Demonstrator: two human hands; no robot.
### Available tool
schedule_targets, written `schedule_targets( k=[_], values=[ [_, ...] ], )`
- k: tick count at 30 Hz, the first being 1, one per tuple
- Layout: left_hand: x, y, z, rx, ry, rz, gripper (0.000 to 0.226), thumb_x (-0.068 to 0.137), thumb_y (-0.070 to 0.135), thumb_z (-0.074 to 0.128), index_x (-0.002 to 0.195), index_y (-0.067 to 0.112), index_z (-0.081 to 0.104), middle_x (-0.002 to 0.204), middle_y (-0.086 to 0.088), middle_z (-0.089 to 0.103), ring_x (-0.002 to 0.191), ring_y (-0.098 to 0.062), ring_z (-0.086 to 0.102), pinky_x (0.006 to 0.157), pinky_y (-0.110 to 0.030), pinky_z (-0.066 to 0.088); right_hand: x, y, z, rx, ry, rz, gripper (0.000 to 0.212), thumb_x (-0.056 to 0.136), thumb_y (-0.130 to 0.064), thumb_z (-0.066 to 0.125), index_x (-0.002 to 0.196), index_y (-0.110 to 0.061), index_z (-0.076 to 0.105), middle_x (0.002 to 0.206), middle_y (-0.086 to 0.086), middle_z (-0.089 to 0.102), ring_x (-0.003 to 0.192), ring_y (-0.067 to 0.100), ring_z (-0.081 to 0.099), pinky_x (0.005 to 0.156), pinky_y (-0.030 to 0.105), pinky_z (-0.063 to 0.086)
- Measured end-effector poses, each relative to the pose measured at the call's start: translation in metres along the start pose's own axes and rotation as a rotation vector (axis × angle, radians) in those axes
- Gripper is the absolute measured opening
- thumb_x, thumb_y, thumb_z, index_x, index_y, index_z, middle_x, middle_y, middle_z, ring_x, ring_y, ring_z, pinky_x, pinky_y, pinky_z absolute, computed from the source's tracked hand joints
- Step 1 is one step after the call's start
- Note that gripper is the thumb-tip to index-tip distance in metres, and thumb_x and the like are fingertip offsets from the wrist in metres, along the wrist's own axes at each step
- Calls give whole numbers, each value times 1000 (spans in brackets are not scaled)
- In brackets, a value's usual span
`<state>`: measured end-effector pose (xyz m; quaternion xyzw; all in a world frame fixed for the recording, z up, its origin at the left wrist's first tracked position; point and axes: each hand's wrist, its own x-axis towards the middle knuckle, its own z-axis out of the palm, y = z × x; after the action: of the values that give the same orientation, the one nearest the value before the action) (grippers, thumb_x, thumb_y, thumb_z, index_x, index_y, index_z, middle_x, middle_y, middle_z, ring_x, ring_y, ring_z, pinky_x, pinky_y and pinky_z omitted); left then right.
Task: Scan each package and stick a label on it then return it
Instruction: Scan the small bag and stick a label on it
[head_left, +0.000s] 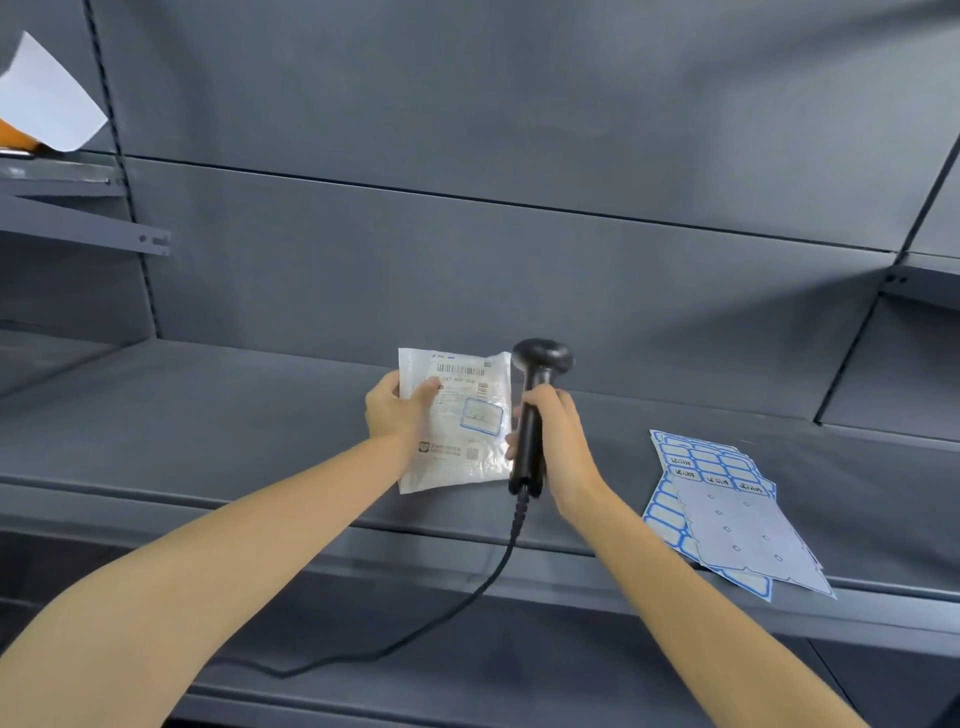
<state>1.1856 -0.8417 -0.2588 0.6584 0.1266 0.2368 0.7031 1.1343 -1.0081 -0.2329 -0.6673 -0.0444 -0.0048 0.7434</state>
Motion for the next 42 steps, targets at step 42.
schedule_targets(
  k=[42],
  values=[
    [-4,-6,-8,681,-7,131,38,90,27,61,125,13,54,126,-20,52,136,-34,25,110,-42,21,31,-27,-227,-1455,210,741,38,93,-44,57,103,-11,41,93,4,51,93,25,47,81,30,40]
  ],
)
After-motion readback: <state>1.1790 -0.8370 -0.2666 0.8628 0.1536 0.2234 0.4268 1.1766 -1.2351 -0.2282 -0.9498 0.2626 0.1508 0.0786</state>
